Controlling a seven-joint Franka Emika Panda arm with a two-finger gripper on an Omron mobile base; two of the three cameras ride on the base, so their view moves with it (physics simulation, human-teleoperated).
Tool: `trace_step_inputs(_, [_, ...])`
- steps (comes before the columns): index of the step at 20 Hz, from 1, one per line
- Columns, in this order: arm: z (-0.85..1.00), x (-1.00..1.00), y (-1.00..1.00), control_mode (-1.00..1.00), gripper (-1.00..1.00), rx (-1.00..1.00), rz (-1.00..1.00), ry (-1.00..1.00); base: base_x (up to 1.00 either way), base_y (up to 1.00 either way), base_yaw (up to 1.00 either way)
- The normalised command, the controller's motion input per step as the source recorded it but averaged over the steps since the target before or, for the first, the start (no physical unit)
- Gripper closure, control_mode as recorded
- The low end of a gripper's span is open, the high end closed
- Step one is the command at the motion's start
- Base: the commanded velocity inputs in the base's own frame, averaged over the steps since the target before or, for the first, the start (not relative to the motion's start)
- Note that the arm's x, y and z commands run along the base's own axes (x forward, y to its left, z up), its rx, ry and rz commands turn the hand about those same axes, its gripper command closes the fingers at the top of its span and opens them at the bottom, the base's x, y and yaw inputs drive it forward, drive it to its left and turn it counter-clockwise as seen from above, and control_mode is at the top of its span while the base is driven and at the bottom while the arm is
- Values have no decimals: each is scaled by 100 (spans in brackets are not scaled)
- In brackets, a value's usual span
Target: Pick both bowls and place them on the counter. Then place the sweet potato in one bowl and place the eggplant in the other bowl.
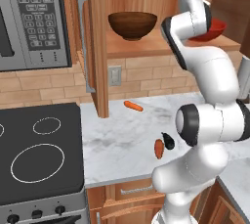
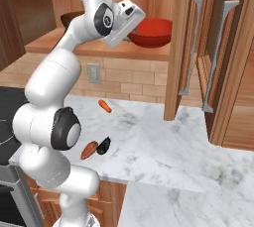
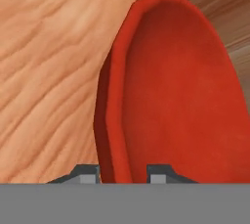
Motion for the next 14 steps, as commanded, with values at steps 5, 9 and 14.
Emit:
trace_step_inputs(5, [2, -75, 36, -100, 100, -2, 0, 4, 0, 0, 0])
trace_step_inputs(9, [0, -80, 36, -100, 100, -2, 0, 9, 0, 0, 0])
trace_step_inputs(14, [0, -94, 23, -100, 100, -5, -1, 6, 0, 0, 0])
